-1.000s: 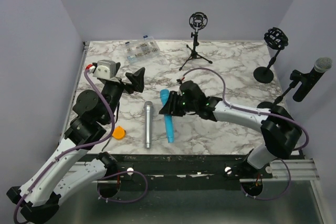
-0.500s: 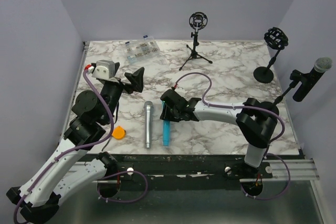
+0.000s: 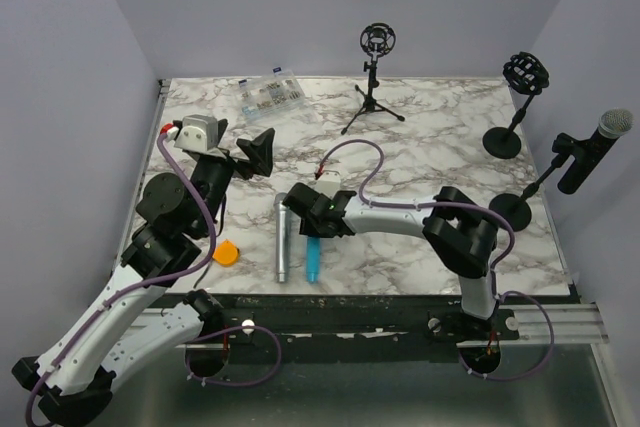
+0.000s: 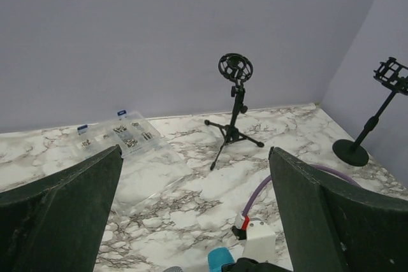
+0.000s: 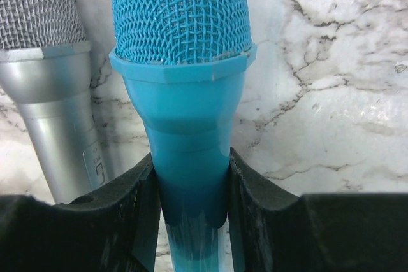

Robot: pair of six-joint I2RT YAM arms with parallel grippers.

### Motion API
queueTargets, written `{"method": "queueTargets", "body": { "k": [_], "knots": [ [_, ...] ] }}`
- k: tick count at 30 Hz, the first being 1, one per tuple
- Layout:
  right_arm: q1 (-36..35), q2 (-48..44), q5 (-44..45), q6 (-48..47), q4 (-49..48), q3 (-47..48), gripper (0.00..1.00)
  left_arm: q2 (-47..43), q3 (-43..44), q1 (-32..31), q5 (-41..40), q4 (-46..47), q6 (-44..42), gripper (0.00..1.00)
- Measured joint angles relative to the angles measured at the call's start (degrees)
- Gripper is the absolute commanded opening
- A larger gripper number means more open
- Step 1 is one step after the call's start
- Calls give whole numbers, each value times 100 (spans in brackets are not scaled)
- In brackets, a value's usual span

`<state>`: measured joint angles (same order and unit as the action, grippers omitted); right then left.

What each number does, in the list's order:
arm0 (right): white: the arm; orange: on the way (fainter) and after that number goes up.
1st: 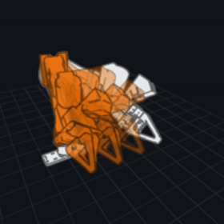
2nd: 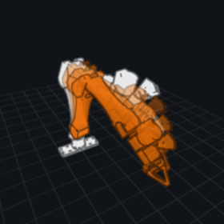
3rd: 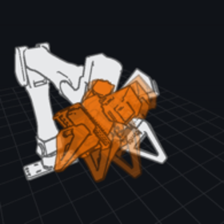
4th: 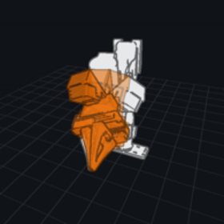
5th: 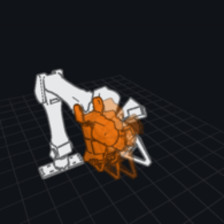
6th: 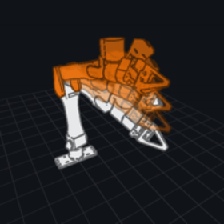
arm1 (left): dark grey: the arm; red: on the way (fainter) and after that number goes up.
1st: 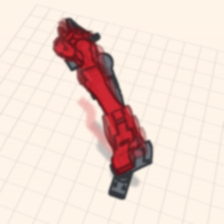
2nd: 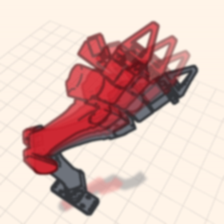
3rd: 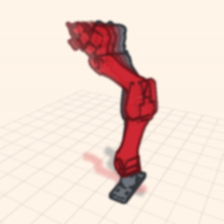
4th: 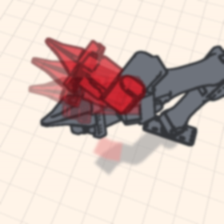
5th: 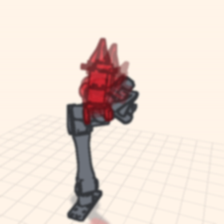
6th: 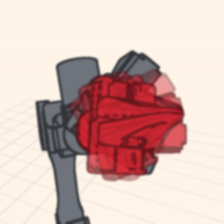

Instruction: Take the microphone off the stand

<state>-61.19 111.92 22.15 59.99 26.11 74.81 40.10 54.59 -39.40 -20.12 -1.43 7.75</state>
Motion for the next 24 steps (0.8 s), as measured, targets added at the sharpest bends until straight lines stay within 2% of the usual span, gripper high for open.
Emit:
{"method": "queueTargets", "body": {
  "k": [3, 6, 19, 24],
  "knots": [
    [-52, 131, 151, 28, 70, 151, 19, -28, 0, 0, 0, 2, 0, 96],
    [-129, 269, 326, 66, 105, 323, 30, -57, 0, 0, 0, 2, 0, 96],
    [-258, 380, 568, 216, 92, 439, 55, -114, 0, 0, -2, 4, -2, 96],
    [-286, 376, 573, 243, -28, 409, 56, -125, 0, 0, -2, 4, -2, 96]
  ]
}}
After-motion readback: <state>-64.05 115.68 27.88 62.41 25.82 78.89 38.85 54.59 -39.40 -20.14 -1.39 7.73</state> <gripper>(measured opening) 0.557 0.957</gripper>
